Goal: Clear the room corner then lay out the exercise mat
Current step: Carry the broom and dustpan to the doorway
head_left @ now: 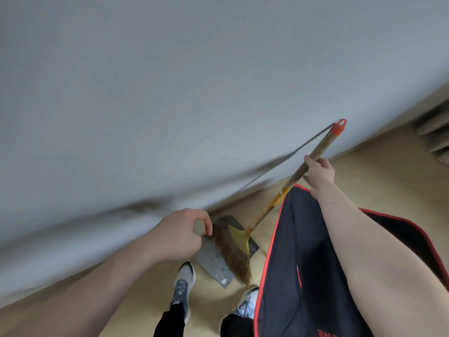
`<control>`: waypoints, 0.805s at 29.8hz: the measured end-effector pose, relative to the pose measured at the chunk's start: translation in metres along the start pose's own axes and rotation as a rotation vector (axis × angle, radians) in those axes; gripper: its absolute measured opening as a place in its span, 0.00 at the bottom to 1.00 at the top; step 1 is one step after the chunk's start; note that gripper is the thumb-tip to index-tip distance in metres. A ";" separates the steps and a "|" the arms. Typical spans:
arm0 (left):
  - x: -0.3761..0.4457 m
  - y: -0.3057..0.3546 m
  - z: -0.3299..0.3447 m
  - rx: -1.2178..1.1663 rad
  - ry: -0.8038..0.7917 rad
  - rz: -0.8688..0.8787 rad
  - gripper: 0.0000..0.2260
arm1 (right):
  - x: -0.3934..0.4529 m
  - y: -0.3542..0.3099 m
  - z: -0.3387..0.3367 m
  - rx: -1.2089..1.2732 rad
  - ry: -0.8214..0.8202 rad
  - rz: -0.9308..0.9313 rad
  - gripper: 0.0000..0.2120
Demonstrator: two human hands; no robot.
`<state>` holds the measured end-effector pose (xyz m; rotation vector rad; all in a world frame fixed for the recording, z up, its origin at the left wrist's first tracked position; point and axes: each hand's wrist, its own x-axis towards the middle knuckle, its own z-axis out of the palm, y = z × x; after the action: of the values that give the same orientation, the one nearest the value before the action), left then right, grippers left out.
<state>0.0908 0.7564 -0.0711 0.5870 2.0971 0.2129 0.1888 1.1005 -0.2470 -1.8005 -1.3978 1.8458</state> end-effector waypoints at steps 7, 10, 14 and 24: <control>-0.006 0.019 0.022 -0.027 -0.139 -0.020 0.18 | -0.132 0.055 0.009 -0.296 -0.069 -0.053 0.12; -0.017 0.025 0.030 -0.023 -0.147 -0.020 0.17 | -0.195 0.075 -0.002 -0.349 -0.147 0.010 0.15; -0.038 0.027 0.038 -0.026 -0.104 -0.037 0.16 | -0.266 0.104 -0.015 -0.378 -0.212 0.095 0.08; -0.078 0.000 0.049 0.144 -0.102 0.022 0.16 | -0.375 0.128 -0.007 -0.193 -0.073 0.234 0.12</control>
<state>0.1676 0.7154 -0.0406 0.6919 2.0187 0.0436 0.3399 0.7699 -0.0885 -2.0903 -1.4928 1.9649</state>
